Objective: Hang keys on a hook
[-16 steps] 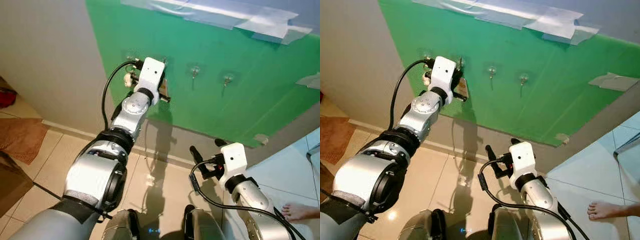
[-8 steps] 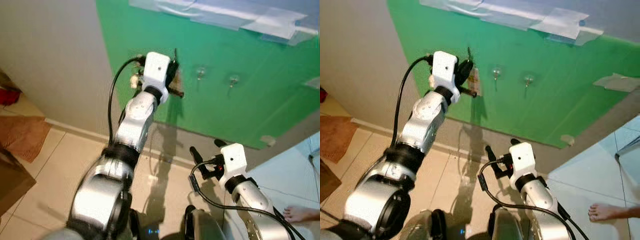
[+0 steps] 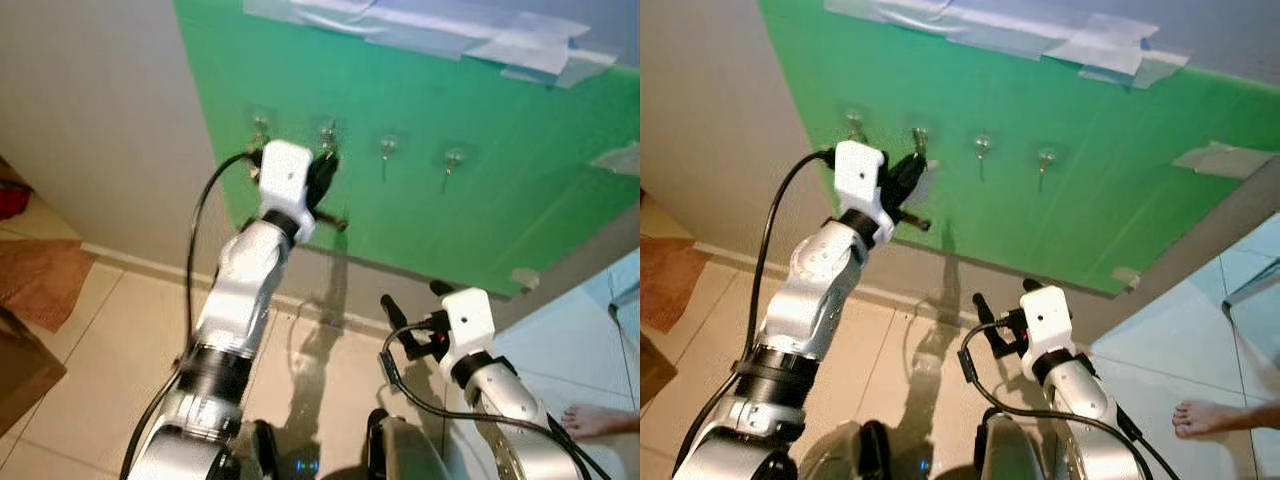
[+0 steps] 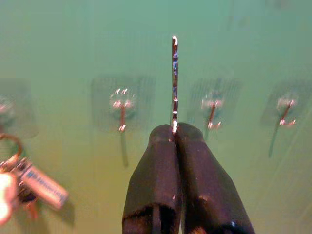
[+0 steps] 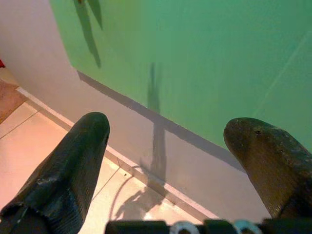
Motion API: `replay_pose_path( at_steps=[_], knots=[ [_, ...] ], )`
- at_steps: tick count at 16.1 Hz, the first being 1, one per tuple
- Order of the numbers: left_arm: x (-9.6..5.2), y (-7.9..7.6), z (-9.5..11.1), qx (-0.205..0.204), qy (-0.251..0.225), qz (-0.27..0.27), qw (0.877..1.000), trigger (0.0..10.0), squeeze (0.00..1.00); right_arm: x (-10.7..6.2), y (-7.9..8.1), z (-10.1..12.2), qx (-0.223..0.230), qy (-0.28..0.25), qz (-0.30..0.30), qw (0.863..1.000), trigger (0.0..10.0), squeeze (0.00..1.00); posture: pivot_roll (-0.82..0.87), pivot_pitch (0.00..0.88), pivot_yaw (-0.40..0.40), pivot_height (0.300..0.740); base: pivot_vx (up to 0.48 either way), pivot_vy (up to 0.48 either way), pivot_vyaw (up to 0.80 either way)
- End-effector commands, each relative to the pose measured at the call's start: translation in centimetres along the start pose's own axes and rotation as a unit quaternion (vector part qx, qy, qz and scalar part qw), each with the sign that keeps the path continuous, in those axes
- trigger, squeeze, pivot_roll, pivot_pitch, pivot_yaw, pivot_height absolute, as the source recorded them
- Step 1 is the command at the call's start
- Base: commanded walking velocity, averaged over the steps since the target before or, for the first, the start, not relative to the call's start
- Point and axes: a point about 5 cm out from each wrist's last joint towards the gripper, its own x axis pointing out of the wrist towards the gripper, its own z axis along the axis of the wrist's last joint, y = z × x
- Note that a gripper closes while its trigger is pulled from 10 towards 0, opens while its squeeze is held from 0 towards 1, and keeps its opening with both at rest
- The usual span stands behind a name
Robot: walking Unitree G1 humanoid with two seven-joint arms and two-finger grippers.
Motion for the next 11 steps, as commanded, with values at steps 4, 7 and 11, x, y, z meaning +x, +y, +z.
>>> replay_pose_path(
  at_steps=[4,7,11],
  knots=[
    [-0.4,2.0,1.1,0.084,-0.004,0.034,0.996,0.0,0.0,0.0,-0.3,0.0,0.002,0.001,0.001,1.0,10.0,0.0,-0.21,0.152,-0.003,0.71,0.0,0.0,0.0],
    [0.0,3.9,1.4,0.119,0.01,0.063,0.991,0.0,0.0,0.3,-0.3,0.1,0.004,0.0,0.0,1.0,10.0,0.0,-0.21,0.154,-0.001,0.71,0.0,0.0,0.0],
    [1.8,4.4,1.1,0.156,0.025,0.056,0.986,0.0,0.0,0.7,-0.2,-0.1,0.007,0.0,-0.001,1.0,10.0,0.0,-0.21,0.152,0.003,0.71,0.0,0.0,0.0]
  ],
)
